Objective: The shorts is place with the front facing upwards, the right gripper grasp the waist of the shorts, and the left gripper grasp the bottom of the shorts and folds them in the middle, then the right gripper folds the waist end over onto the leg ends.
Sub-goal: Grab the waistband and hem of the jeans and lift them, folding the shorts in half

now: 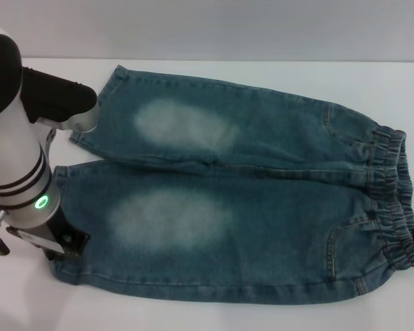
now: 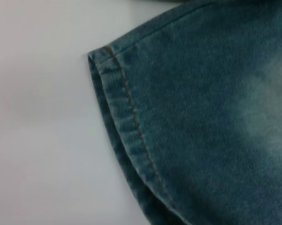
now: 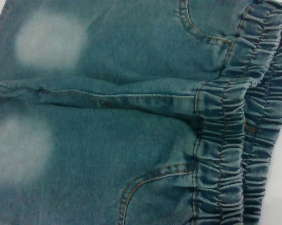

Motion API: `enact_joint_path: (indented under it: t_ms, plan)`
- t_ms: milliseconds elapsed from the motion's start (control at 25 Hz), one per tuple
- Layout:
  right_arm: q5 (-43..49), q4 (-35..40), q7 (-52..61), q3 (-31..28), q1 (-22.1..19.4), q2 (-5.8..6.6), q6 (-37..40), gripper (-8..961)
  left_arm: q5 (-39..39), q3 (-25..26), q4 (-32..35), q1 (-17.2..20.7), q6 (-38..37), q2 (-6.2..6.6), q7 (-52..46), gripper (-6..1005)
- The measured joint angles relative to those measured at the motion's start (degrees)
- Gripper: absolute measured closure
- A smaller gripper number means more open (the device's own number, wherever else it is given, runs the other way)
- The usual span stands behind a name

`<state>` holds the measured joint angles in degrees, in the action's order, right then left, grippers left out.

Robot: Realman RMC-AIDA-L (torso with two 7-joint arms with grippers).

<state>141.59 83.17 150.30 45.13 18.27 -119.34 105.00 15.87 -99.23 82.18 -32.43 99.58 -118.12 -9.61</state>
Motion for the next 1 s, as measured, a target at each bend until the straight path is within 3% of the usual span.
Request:
enact_joint_path:
  t_ms: [200, 1000]
  plan:
    - [0.63, 0.12, 0.03, -0.94, -0.03, 0.05, 0.81, 128, 0.07, 0.01, 0.08, -0.44, -0.04, 0.0, 0.05, 980]
    - [0.91, -6.08, -1.12, -0.13, -1.11, -0.09, -2.62, 128, -0.06, -0.06, 0.82, -2.45, 0.35, -0.18, 0.09, 980]
